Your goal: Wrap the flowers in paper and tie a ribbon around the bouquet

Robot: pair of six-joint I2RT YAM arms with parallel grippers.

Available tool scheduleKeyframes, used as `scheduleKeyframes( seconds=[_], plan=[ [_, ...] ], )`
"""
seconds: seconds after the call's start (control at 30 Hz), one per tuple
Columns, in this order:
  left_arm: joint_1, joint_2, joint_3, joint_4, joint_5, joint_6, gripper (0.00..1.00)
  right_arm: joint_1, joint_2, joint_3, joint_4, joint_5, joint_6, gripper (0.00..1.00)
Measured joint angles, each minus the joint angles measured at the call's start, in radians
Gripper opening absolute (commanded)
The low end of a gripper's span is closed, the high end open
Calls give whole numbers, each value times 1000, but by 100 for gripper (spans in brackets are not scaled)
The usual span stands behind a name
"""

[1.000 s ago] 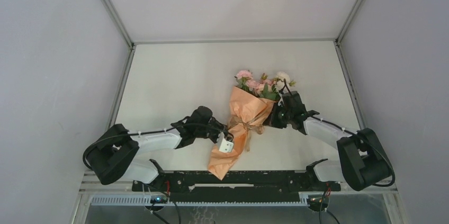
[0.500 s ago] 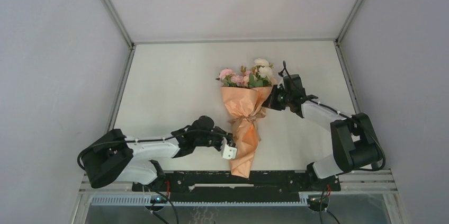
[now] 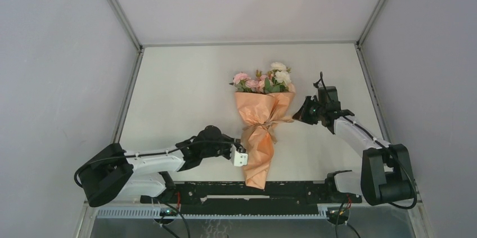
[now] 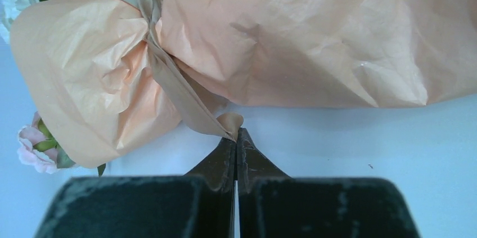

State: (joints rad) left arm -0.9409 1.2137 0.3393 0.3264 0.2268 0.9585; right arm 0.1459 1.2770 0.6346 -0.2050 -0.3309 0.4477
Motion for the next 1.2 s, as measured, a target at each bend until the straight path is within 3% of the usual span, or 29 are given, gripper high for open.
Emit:
scheduleKeyframes(
  seconds=[0.07,0.1,0.13,0.2,0.23,0.3,0.33,0.57,0.87,1.2],
  plan=[
    [0,-10,0,0,-8,-16,3,1,-14,-10,-24,4,3,30],
    [0,-18,0,0,-9,-21,12,1,-26,-16,-39,9,3,45],
    [0,-25,0,1,-12,-27,27,1,-41,-21,-53,14,3,78],
    [0,-39,-4,4,-14,-39,58,1,-70,-26,-77,23,18,98],
    [0,-47,-11,5,-16,-48,68,0,-87,-26,-90,29,11,99],
    [0,-54,-24,3,-21,-36,98,-6,-118,-26,-108,39,11,100],
    [0,-58,-32,3,-29,-38,100,-13,-138,-26,-123,45,10,100],
    [61,-129,-47,2,-121,-92,100,-113,-356,-26,-220,165,7,100],
    [422,-239,-3,55,-346,-560,100,-164,-688,-156,-113,387,-18,100],
    [730,-373,-14,68,-453,-970,100,-164,-699,-307,32,462,-11,100]
  ],
)
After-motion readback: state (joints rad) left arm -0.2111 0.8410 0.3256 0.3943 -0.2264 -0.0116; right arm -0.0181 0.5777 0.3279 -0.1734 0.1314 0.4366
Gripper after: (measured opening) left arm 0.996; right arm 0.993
